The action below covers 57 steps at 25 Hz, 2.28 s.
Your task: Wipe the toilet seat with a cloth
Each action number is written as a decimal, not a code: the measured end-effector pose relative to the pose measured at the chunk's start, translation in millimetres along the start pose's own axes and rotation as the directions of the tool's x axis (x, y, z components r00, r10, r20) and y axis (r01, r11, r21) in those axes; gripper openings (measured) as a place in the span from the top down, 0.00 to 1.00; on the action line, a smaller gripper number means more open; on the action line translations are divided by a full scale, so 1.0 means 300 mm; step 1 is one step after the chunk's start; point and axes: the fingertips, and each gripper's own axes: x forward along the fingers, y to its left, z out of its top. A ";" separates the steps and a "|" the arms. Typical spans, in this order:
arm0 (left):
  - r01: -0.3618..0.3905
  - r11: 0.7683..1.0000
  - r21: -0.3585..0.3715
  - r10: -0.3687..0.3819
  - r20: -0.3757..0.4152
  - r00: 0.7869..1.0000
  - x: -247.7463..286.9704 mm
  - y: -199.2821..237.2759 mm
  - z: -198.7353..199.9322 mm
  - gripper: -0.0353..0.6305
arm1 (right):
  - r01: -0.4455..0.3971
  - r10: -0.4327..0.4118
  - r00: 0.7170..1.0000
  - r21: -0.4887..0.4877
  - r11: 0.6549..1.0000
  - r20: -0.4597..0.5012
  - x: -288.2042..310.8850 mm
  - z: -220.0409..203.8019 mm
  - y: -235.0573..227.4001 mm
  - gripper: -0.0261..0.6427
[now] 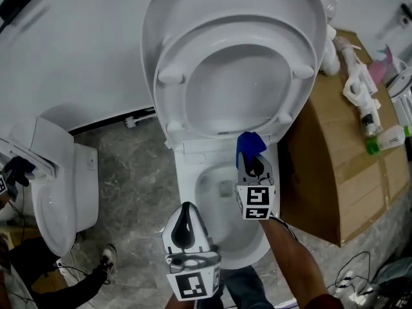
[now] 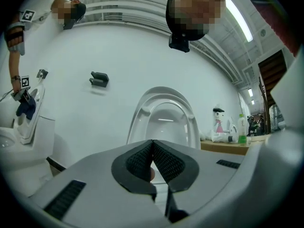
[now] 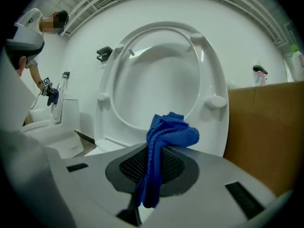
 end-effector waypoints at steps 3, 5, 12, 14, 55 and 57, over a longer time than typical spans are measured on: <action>-0.024 1.000 -0.016 0.024 -0.017 1.000 0.021 0.025 -0.034 0.92 | -0.003 0.003 1.000 -0.003 1.000 -0.006 0.052 -0.019 -0.005 0.88; -0.038 0.999 -0.021 0.038 -0.025 0.999 0.035 0.039 -0.052 0.92 | -0.003 0.003 1.000 0.001 1.000 -0.013 0.082 -0.021 -0.010 0.88; -0.071 0.997 -0.019 0.070 -0.030 0.997 0.054 0.095 -0.049 0.92 | -0.005 0.007 1.000 0.069 0.998 -0.027 0.128 -0.023 0.035 0.88; -0.082 0.997 -0.017 0.081 -0.026 0.996 0.051 0.117 -0.039 0.92 | -0.014 0.017 0.999 0.095 0.995 -0.033 0.139 -0.024 0.070 0.88; -0.213 0.976 -0.033 0.213 -0.006 0.977 -0.121 0.444 0.199 0.92 | -0.311 0.094 0.950 0.938 0.151 0.299 0.107 0.386 0.480 0.88; -0.210 0.977 -0.031 0.210 0.000 0.978 -0.123 0.439 0.234 0.92 | -0.307 0.096 0.951 0.940 0.148 0.295 0.089 0.411 0.479 0.88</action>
